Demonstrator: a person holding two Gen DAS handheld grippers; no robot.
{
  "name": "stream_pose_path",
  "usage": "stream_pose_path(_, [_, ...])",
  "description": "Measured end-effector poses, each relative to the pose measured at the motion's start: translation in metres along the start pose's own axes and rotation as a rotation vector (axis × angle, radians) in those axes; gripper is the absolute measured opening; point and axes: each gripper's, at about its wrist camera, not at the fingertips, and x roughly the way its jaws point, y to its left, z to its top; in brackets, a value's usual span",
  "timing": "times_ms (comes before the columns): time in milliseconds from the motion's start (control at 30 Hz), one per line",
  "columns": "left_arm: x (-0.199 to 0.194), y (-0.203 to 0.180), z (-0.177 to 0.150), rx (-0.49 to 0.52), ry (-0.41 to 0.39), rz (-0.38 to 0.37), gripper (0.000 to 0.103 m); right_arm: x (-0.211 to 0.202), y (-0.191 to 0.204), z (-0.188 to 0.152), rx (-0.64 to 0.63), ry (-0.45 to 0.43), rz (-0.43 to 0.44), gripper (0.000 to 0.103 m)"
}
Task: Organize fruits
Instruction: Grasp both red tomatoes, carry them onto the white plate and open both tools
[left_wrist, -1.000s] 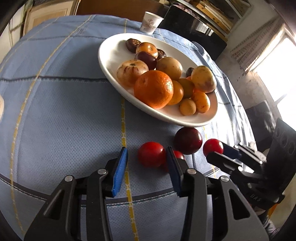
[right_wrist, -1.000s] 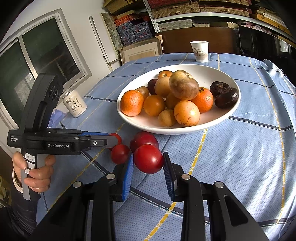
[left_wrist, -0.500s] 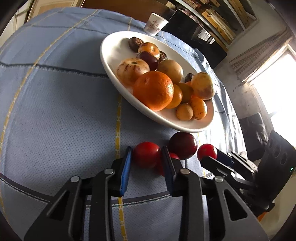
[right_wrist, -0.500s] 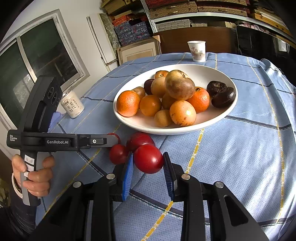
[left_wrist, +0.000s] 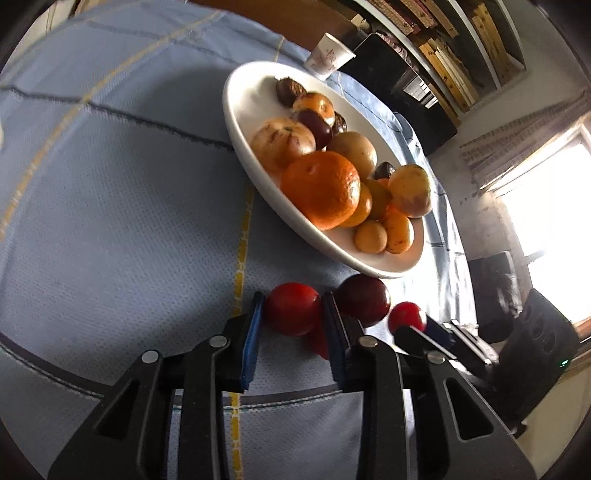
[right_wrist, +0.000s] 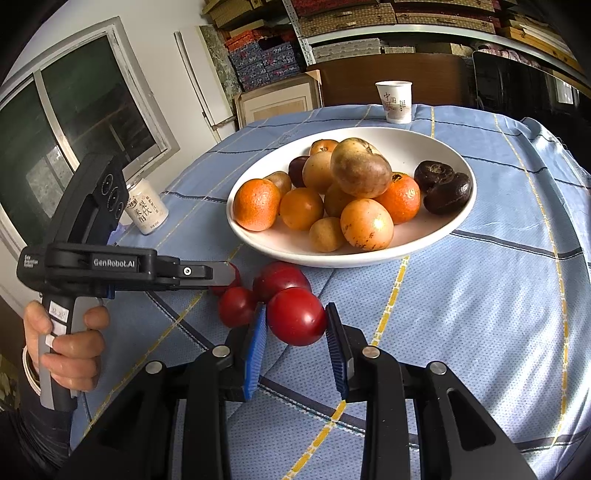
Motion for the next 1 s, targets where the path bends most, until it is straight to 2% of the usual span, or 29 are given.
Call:
stream_pose_path(100, [-0.018,-0.008,0.0,0.042,-0.095,0.072,0.03,-0.006,0.0,0.002,0.003,-0.028,0.002,0.032])
stream_pose_path(267, [-0.058,-0.039,-0.005,0.174,-0.351,0.241,0.03,-0.024,-0.004,0.011,0.003,-0.155,-0.026,0.032])
stream_pose_path(333, [-0.065,-0.049,-0.006,0.205,-0.408,0.245,0.03,-0.032,-0.011,0.019,0.036,-0.222,-0.024,0.032])
stream_pose_path(433, [-0.063,-0.062,0.003,0.236,-0.42,0.191,0.03,-0.038,-0.032,0.033,0.122,-0.303,-0.006,0.032])
stream_pose_path(533, [-0.054,-0.078,0.013,0.287,-0.432,0.216,0.03,-0.033,-0.051,0.05,0.185,-0.35,-0.025,0.032])
stream_pose_path(633, [-0.044,-0.091,0.032,0.304,-0.436,0.204,0.03,-0.021,-0.067,0.065,0.216,-0.366,-0.056,0.032])
stream_pose_path(800, [-0.022,-0.102,0.059,0.319,-0.434,0.179,0.03,-0.003,-0.078,0.082,0.208,-0.355,-0.059,0.033])
stream_pose_path(833, [-0.018,-0.102,0.063,0.314,-0.437,0.195,0.04,-0.002,-0.079,0.083,0.208,-0.356,-0.057,0.039])
stream_pose_path(867, [-0.015,-0.101,0.065,0.307,-0.436,0.208,0.053,-0.002,-0.079,0.084,0.207,-0.358,-0.052,0.051])
stream_pose_path(900, [-0.016,-0.099,0.065,0.296,-0.439,0.222,0.079,-0.004,-0.079,0.083,0.207,-0.37,-0.05,0.055])
stream_pose_path(933, [-0.021,-0.095,0.062,0.276,-0.465,0.246,0.089,-0.007,-0.079,0.082,0.205,-0.378,-0.051,0.058])
stream_pose_path(1000, [-0.032,-0.092,0.058,0.273,-0.496,0.256,0.091,-0.014,-0.077,0.082,0.198,-0.384,-0.04,0.061])
